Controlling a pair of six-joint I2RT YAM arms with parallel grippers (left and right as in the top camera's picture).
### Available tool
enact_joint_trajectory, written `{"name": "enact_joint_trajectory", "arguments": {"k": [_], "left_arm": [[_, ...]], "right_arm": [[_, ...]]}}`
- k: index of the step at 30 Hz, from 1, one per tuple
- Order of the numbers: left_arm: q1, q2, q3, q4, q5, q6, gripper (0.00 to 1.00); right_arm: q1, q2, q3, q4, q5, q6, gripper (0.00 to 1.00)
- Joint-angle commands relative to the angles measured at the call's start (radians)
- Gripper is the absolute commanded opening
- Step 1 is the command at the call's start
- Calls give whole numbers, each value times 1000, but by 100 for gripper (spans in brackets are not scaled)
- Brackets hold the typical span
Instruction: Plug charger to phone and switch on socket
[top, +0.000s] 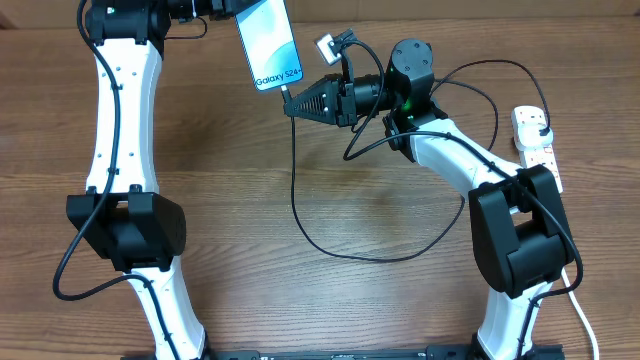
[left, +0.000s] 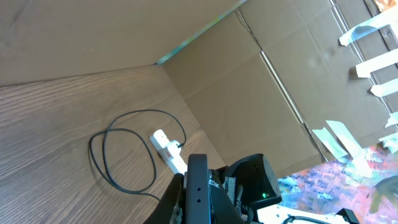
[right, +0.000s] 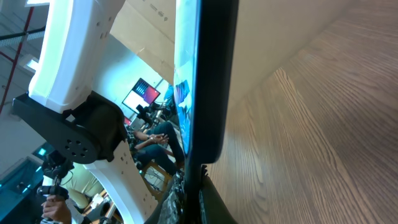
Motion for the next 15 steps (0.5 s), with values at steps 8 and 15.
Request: {"name": "enact_joint_trajectory", "arguments": {"k": [8, 15], "left_arm": [[-20, -15, 14, 4, 20, 11, 4], [-31, -15, 14, -10, 7, 22, 4]], "right_arm": [[-3, 5, 21, 8, 13, 0, 4], [-3, 5, 21, 7, 8, 0, 4]]}}
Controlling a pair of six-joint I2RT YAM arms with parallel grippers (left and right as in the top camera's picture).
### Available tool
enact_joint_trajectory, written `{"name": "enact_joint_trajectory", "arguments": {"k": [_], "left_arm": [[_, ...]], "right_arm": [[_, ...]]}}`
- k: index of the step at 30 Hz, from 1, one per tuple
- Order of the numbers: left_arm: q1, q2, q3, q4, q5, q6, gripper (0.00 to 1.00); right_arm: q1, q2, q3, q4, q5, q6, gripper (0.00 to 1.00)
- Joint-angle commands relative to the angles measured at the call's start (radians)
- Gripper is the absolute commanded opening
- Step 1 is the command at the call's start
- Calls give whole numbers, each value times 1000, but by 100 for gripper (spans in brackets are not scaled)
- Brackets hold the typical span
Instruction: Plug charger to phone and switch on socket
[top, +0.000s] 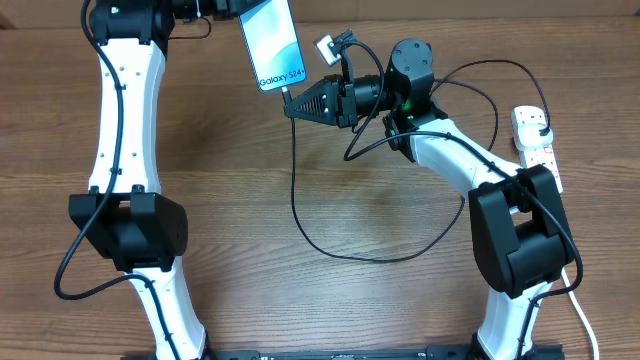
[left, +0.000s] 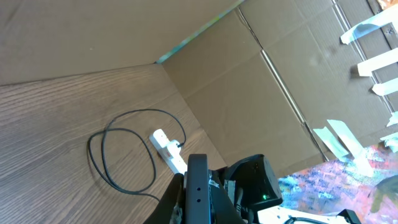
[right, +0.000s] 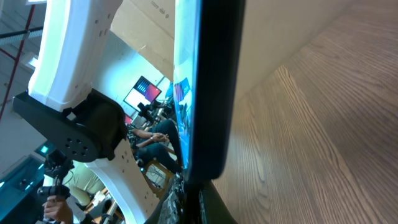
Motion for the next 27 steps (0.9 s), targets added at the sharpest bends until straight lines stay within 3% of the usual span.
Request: {"name": "enact_joint_trajectory", "arguments": {"k": [1, 27], "left_arm": [[-16, -15, 14, -6, 20, 20, 4], [-9, -15, 14, -6, 72, 45, 4]], "right_arm": [[-3, 5, 21, 8, 21, 0, 4], [-26, 5, 21, 8, 23, 0, 4]]}}
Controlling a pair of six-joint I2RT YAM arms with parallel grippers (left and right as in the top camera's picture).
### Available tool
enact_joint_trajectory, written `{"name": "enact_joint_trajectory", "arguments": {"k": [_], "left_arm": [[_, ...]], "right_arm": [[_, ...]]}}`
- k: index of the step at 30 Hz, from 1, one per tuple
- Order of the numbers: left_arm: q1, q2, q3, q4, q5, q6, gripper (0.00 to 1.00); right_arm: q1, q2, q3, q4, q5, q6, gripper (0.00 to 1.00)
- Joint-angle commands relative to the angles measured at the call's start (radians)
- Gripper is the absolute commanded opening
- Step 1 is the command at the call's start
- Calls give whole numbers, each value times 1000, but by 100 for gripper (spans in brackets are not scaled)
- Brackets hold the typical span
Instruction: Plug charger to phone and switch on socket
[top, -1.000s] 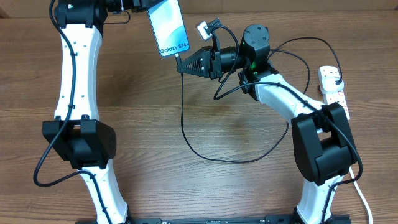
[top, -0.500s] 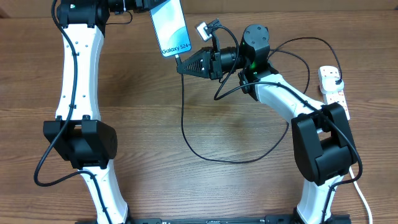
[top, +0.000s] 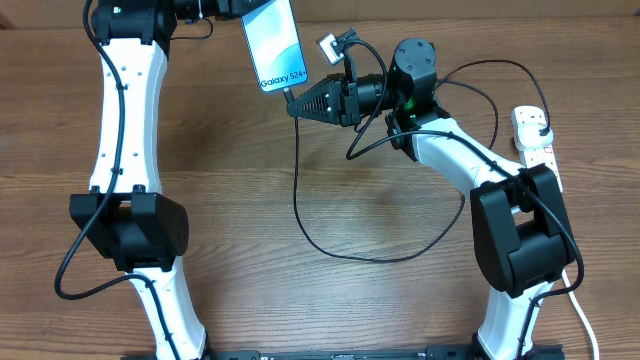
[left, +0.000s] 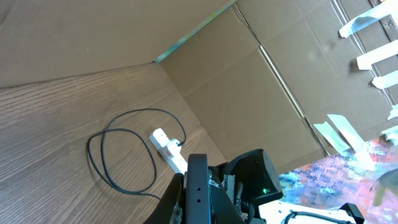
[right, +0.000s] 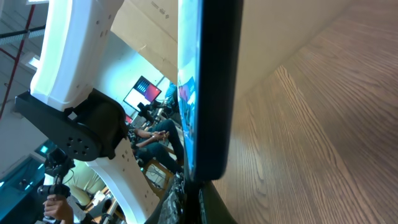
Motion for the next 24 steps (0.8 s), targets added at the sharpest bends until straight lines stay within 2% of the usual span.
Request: {"name": "enact_joint_trajectory", "arguments": {"k": [1, 24], "left_arm": [[-6, -15, 14, -3, 60, 15, 4], [-40, -15, 14, -3, 53, 23, 4]], "right_arm": [[-14, 5, 21, 8, 30, 1, 4], [-13, 5, 21, 8, 93, 9, 4]]}}
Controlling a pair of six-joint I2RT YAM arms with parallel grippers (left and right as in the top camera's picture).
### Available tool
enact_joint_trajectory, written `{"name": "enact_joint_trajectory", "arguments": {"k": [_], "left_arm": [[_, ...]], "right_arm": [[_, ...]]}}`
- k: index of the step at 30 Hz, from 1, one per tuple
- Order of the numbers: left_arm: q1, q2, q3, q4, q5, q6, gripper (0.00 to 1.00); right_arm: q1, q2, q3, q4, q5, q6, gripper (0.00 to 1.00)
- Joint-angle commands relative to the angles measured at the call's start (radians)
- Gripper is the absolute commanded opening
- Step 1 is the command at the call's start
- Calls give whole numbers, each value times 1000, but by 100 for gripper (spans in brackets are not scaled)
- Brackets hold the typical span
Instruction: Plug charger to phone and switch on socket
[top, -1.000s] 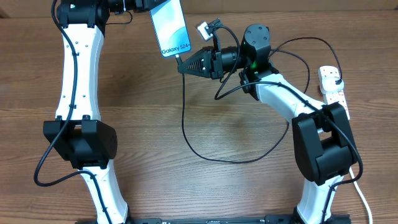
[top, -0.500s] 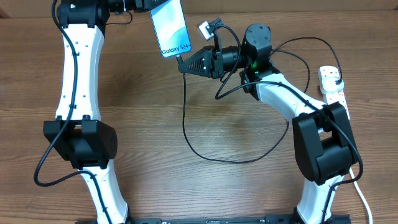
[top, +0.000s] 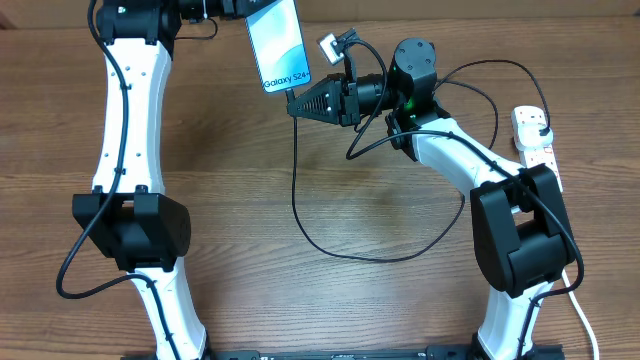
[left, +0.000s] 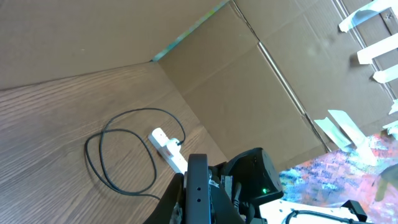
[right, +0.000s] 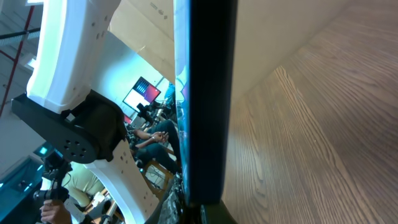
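The phone (top: 280, 45), screen lit and reading Galaxy S24+, hangs above the table's far edge, my left gripper (top: 246, 9) shut on its upper end. In the left wrist view the phone (left: 198, 183) stands edge-on between the fingers. My right gripper (top: 293, 104) is shut on the charger plug (top: 288, 95), whose tip touches the phone's lower edge. In the right wrist view the phone (right: 205, 93) fills the middle and its lower end hides the plug. The black cable (top: 300, 200) runs down from the plug and loops across the table.
A white power strip (top: 535, 138) lies at the right edge with a plug in it; it also shows in the left wrist view as the power strip (left: 169, 151). The cable loop (top: 360, 255) covers mid-table. Brown cardboard walls (left: 249, 81) stand behind the table.
The phone has shifted slightly right and down toward my right gripper. In the right wrist view its lower end now sits closer over the fingers. Both grips are unchanged.
At every moment my left gripper held the phone aloft and my right gripper held the plug just under its lower edge. From one moment to the following one the phone stood a little further right, closing onto the plug.
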Motion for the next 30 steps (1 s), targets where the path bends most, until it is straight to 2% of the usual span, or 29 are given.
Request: {"name": "enact_joint_trajectory", "arguments": {"k": [1, 4, 10, 17, 19, 21, 22, 23, 24, 30], "left_arm": [[-23, -15, 14, -6, 56, 7, 4], [-23, -15, 14, -11, 57, 10, 4], [-23, -15, 14, -96, 56, 91, 4], [-23, -15, 14, -95, 56, 93, 4], [-22, -15, 14, -94, 56, 92, 4], [-19, -15, 14, -86, 56, 92, 4], [-17, -15, 14, -79, 56, 89, 4], [-14, -15, 14, -73, 55, 85, 4], [-13, -15, 14, -71, 52, 85, 4], [12, -15, 14, -69, 40, 85, 4]], "right_arm": [[-13, 5, 21, 8, 89, 8, 4], [-13, 5, 21, 8, 98, 18, 4], [-14, 5, 21, 8, 106, 26, 4], [-14, 5, 21, 8, 100, 26, 4], [-14, 5, 21, 8, 97, 26, 13], [-14, 5, 21, 8, 92, 26, 53], [-14, 5, 21, 8, 87, 26, 78], [-14, 5, 21, 8, 81, 26, 96], [-14, 5, 21, 8, 73, 26, 100], [-14, 5, 21, 8, 51, 25, 100]]}}
